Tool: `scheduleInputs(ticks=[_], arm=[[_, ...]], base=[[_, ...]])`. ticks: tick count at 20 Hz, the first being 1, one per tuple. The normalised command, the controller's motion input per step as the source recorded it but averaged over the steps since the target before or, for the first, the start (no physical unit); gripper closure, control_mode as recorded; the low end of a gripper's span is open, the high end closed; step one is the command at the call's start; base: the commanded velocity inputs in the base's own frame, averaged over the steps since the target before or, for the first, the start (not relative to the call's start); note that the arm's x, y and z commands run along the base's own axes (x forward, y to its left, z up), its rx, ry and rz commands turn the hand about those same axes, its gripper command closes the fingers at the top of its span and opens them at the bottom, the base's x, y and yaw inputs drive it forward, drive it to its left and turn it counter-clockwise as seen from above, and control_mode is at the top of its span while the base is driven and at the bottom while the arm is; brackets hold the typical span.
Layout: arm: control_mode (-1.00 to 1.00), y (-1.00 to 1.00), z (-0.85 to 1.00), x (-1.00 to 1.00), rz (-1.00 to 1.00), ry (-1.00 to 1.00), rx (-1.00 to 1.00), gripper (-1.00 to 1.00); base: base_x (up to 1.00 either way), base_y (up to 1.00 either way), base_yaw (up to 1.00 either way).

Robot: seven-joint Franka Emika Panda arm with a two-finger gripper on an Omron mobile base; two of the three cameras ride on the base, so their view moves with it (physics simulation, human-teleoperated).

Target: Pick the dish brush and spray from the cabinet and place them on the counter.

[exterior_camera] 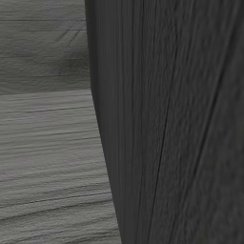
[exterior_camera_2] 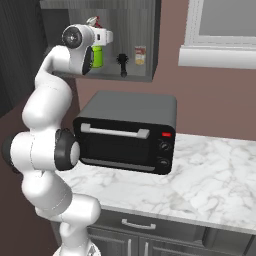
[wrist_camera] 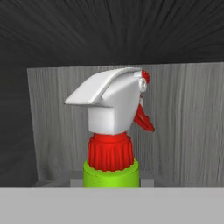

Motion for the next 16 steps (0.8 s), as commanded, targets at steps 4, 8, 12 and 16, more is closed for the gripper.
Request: scheduleInputs(ticks=[4,8,12,16], arm=[[-1.00,-0.27,0.03,-0.70,0.04,-0.04,0.00,1.00],[-1.00,-0.10,-0.04,-0.62,0.09,-0.13,0.00,1.00],[-1.00,-0.06,-0.03,-0.73,0.10,-0.17,0.00,1.00],[-1.00,-0.26,0.00,-0.85,0.06,-0.07,0.00,1.00]], base=[[0.00,0.00,0.00],[0.00,0.00,0.00],[0.00,0.00,0.00],[0.00,0.00,0.00]])
